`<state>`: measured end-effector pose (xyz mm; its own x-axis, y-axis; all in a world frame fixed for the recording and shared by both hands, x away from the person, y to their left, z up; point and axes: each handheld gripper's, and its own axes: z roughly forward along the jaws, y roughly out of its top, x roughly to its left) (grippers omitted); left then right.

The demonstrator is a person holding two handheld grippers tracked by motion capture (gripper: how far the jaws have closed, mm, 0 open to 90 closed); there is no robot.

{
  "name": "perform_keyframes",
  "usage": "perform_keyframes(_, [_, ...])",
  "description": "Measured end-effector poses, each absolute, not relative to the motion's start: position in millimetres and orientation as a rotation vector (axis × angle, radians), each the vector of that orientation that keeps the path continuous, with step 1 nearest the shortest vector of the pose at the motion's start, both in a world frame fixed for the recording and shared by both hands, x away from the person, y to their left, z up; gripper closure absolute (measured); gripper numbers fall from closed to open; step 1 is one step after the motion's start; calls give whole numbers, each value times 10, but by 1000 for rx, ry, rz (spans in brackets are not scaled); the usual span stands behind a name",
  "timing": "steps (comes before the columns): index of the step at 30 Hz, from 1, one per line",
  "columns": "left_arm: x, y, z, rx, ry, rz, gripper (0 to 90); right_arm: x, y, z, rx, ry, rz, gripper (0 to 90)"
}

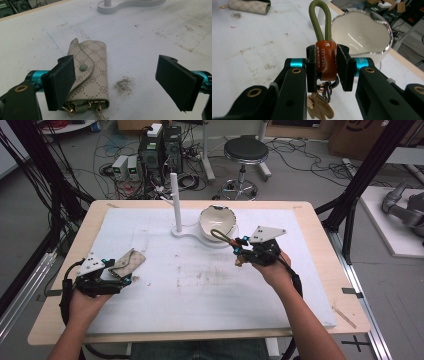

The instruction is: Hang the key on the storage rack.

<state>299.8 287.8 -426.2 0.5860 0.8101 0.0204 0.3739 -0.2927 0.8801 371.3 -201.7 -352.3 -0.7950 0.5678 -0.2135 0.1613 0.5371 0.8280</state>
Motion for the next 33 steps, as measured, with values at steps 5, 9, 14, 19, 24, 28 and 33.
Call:
perform_keyframes(5, [3001, 2883, -4265, 1890, 954, 591, 163, 3821, -1847, -3340, 555, 2291, 1174, 725])
perform_keyframes(9, [2999, 2887, -4265, 1892, 955, 592, 163, 3878, -1728, -3228, 532, 2287, 1174, 725])
perform_keyframes(14, [3008, 2889, -4269, 1893, 955, 590, 163, 3963, -1529, -3061, 482, 2277, 1161, 725])
perform_keyframes(19, [3008, 2895, -4268, 1892, 955, 589, 163, 4048, -1333, -2954, 442, 2274, 1149, 725])
perform_keyframes(24, [3006, 2892, -4276, 1892, 956, 587, 163, 4129, -1186, -2879, 426, 2264, 1126, 725])
perform_keyframes(28, [3011, 2899, -4275, 1890, 956, 588, 163, 4194, -1075, -2801, 420, 2258, 1110, 725])
perform_keyframes(33, [3010, 2904, -4276, 1887, 960, 589, 163, 4275, -895, -2723, 393, 2240, 1099, 724])
